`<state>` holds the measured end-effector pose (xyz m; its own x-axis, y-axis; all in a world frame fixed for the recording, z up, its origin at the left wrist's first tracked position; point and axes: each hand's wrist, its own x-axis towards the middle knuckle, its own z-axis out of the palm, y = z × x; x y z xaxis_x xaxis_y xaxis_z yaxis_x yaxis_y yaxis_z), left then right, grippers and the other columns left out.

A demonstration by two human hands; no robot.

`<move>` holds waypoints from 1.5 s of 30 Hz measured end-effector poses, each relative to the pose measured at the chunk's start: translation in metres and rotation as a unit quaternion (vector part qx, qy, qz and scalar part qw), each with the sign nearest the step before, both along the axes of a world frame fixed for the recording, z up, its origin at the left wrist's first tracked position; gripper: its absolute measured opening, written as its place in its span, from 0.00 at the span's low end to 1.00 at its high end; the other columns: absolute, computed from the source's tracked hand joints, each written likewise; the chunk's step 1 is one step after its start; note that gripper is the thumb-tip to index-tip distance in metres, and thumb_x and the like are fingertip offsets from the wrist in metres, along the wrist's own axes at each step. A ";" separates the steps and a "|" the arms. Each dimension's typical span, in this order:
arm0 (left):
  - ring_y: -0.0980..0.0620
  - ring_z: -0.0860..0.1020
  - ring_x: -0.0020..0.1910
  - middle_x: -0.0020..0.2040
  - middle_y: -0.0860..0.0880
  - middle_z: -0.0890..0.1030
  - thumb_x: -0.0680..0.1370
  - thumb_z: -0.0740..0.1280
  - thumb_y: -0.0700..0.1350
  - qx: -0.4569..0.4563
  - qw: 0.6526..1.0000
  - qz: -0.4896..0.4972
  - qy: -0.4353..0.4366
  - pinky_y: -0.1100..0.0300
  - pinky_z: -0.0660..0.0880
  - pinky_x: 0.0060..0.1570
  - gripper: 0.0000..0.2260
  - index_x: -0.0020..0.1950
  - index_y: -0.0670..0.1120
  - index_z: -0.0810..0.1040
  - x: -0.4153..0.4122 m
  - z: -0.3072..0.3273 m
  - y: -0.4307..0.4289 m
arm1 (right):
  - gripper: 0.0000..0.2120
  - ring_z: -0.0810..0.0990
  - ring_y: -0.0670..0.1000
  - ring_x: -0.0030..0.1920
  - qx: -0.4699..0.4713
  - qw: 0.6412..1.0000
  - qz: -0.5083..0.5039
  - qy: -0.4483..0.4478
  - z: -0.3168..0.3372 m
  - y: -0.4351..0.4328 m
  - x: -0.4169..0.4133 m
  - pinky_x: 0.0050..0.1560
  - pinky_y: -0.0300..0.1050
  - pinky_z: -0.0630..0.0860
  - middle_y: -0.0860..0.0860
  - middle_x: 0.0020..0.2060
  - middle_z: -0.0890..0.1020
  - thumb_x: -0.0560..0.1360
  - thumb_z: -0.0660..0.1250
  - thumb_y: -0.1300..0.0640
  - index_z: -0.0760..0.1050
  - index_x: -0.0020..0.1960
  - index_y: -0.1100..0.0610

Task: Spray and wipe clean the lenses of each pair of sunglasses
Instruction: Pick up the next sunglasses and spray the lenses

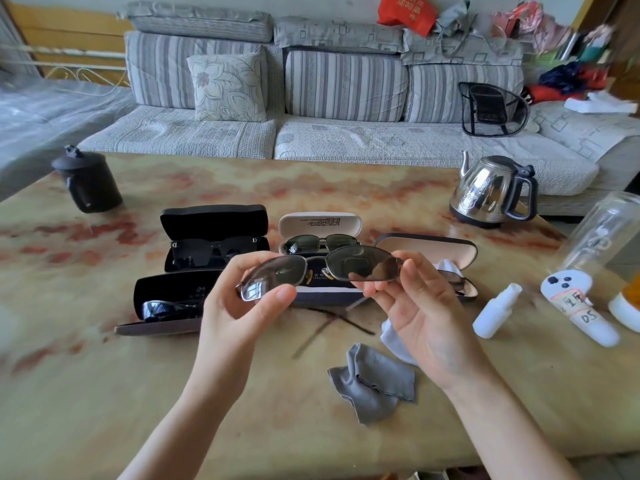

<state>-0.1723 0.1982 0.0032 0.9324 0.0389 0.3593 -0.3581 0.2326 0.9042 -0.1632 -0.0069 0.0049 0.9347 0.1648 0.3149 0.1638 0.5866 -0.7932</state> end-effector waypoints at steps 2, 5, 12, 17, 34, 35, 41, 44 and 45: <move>0.54 0.81 0.46 0.46 0.54 0.83 0.58 0.79 0.59 0.006 1.000 0.002 -0.011 0.63 0.76 0.49 0.20 0.47 0.58 0.82 -0.001 0.003 -0.001 | 0.11 0.80 0.50 0.39 -0.001 1.000 -0.004 0.002 0.000 -0.001 0.002 0.59 0.49 0.76 0.52 0.39 0.81 0.70 0.75 0.50 0.81 0.49 0.54; 0.61 0.80 0.44 0.45 0.57 0.84 0.62 0.74 0.52 0.039 0.999 0.011 -0.031 0.70 0.75 0.43 0.14 0.47 0.60 0.82 -0.003 0.007 0.001 | 0.12 0.77 0.47 0.38 -0.023 0.999 -0.025 0.005 0.001 -0.006 0.002 0.55 0.45 0.77 0.49 0.37 0.80 0.68 0.77 0.47 0.83 0.47 0.52; 0.61 0.81 0.44 0.46 0.58 0.83 0.62 0.75 0.54 0.106 0.994 0.002 -0.036 0.69 0.75 0.44 0.16 0.49 0.62 0.81 -0.007 0.009 0.011 | 0.19 0.74 0.48 0.39 -0.112 0.991 -0.065 0.019 0.003 -0.013 -0.002 0.48 0.36 0.75 0.49 0.35 0.78 0.61 0.79 0.39 0.83 0.42 0.52; 0.57 0.81 0.50 0.52 0.54 0.83 0.64 0.74 0.57 0.163 0.986 -0.022 -0.017 0.68 0.75 0.49 0.17 0.52 0.60 0.80 -0.017 0.010 0.015 | 0.18 0.78 0.47 0.44 -0.135 0.989 -0.062 0.002 0.012 -0.010 -0.001 0.55 0.38 0.75 0.48 0.38 0.81 0.61 0.78 0.38 0.83 0.41 0.51; 0.56 0.83 0.46 0.48 0.48 0.86 0.73 0.72 0.53 0.163 0.937 -0.234 0.200 0.67 0.77 0.42 0.11 0.43 0.46 0.87 -0.014 0.050 0.008 | 0.09 0.77 0.50 0.45 -0.224 0.974 0.023 0.012 0.048 -0.001 0.025 0.60 0.49 0.66 0.50 0.38 0.82 0.73 0.63 0.59 0.82 0.41 0.55; 0.56 0.82 0.45 0.47 0.49 0.86 0.73 0.74 0.54 0.157 0.937 -0.239 0.200 0.67 0.76 0.42 0.10 0.42 0.47 0.87 -0.014 0.049 0.007 | 0.10 0.78 0.49 0.46 -0.224 0.974 0.030 0.017 0.047 -0.001 0.024 0.61 0.49 0.66 0.49 0.38 0.82 0.73 0.63 0.58 0.83 0.40 0.54; 0.56 0.81 0.38 0.38 0.49 0.83 0.72 0.74 0.49 0.114 0.931 -0.236 0.256 0.67 0.76 0.38 0.07 0.39 0.46 0.86 -0.018 0.044 0.002 | 0.11 0.81 0.46 0.56 -0.370 0.919 -0.134 0.021 0.025 -0.022 0.002 0.62 0.42 0.73 0.48 0.52 0.85 0.81 0.60 0.56 0.82 0.52 0.54; 0.55 0.81 0.37 0.36 0.49 0.82 0.72 0.73 0.49 0.088 0.932 -0.218 0.274 0.66 0.76 0.36 0.07 0.38 0.47 0.86 -0.018 0.042 0.000 | 0.08 0.82 0.40 0.47 -0.382 0.889 -0.251 0.038 0.004 -0.042 -0.028 0.53 0.34 0.74 0.42 0.44 0.85 0.79 0.64 0.61 0.82 0.47 0.54; 0.56 0.81 0.36 0.35 0.49 0.82 0.71 0.73 0.49 0.082 0.935 -0.209 0.275 0.67 0.76 0.35 0.07 0.38 0.47 0.86 -0.018 0.041 -0.001 | 0.08 0.81 0.40 0.44 -0.376 0.877 -0.296 0.044 -0.004 -0.050 -0.038 0.50 0.32 0.74 0.42 0.42 0.85 0.78 0.65 0.62 0.82 0.46 0.54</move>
<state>-0.1898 0.1972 0.0447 0.8989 -0.3844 -0.2103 0.2635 0.0908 0.9604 -0.2007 -0.0566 0.0006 0.9416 -0.2277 0.2482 0.1824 -0.2746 -0.9441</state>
